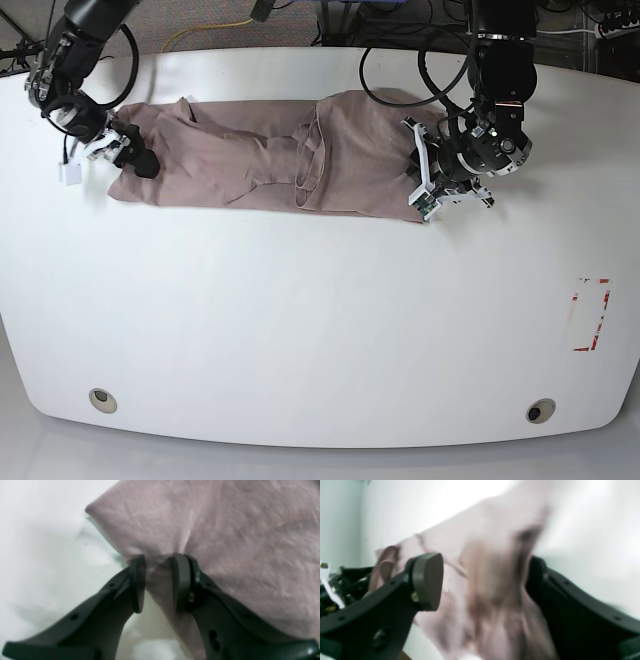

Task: Fold the T-shirt properly
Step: 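Grasp the folded shirt ends with both grippers, then push both grippers together to fold the shirt into a bundle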

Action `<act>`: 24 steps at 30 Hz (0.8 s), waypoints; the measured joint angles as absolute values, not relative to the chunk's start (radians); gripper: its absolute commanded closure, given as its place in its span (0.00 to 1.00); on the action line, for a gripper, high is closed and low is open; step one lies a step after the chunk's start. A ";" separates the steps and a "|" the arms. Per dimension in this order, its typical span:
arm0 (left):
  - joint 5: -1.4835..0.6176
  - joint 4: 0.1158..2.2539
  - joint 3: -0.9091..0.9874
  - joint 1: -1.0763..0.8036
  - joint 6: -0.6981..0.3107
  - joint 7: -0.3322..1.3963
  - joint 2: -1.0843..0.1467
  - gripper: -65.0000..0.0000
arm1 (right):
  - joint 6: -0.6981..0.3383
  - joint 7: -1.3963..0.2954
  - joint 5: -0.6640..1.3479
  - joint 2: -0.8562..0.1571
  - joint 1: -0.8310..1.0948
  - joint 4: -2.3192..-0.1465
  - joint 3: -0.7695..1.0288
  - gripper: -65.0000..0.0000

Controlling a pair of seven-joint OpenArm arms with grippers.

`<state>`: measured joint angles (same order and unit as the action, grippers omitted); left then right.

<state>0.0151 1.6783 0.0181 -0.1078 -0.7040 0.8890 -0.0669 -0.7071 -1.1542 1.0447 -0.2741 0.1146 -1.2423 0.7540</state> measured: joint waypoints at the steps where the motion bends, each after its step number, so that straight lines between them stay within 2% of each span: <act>1: 0.014 1.678 0.018 -0.107 -0.704 0.889 -0.067 0.76 | -0.706 -1.152 1.042 -0.258 0.119 -1.262 0.741 0.35; 3: 0.014 1.677 0.018 -0.107 -0.704 0.889 -0.067 0.76 | -0.707 -1.156 1.044 -0.234 0.132 -1.299 0.718 0.44; 6: 0.015 1.675 0.018 -0.106 -0.704 0.889 -0.067 0.76 | -0.698 -1.195 1.000 -0.200 0.140 -1.361 0.698 0.81; 8: 0.015 1.674 0.018 -0.105 -0.704 0.889 -0.067 0.76 | -0.691 -1.202 0.983 -0.194 0.140 -1.380 0.696 1.00; 20: 0.028 1.660 0.018 -0.102 -0.697 0.888 -0.037 0.76 | -0.619 -1.207 0.997 -0.205 0.166 -1.732 0.685 1.00; 24: 0.022 1.613 0.022 -0.072 -0.697 0.870 -0.004 0.76 | -0.610 -1.216 0.934 -0.205 0.186 -1.850 0.593 1.00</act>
